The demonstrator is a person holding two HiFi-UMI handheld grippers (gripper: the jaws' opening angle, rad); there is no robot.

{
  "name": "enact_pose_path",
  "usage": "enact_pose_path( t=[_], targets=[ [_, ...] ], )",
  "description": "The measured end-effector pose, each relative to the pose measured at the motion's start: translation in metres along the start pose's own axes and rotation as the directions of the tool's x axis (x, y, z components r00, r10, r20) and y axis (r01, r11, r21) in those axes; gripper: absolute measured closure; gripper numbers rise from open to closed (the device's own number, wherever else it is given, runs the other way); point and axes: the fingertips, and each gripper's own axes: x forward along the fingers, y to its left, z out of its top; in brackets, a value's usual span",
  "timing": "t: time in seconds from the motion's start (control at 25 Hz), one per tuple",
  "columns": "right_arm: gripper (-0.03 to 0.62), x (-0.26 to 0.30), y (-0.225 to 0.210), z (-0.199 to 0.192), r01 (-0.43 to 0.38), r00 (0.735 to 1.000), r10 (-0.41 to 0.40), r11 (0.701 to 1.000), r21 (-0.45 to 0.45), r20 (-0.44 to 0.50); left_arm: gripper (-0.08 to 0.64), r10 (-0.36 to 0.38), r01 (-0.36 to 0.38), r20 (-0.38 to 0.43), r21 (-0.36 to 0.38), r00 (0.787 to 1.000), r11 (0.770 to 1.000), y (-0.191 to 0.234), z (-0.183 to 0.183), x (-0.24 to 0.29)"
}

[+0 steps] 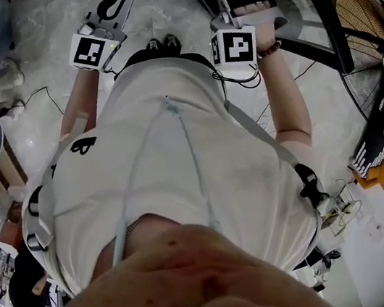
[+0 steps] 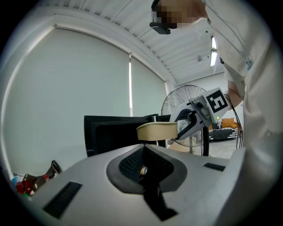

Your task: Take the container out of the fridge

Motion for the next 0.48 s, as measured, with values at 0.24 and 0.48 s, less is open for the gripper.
enact_pose_path(
  t=[0.24,0.48],
  targets=[
    [0.494,-0.0059,0.0105,0.0045,0.004,1.0,-0.004,1.0,0.019,0.002,0.552,-0.018,0.018,-0.008,0.005,1.0,1.0,-0.0037,0.001,0.0078],
    [0.495,-0.0054,0.0098,0.0053,0.009,1.0,-0.009,1.0,0.003,-0.008,0.552,-0.015,0.015,0.022,0.005,1.0,1.0,-0.0015,0.0063,0.0123]
  ],
)
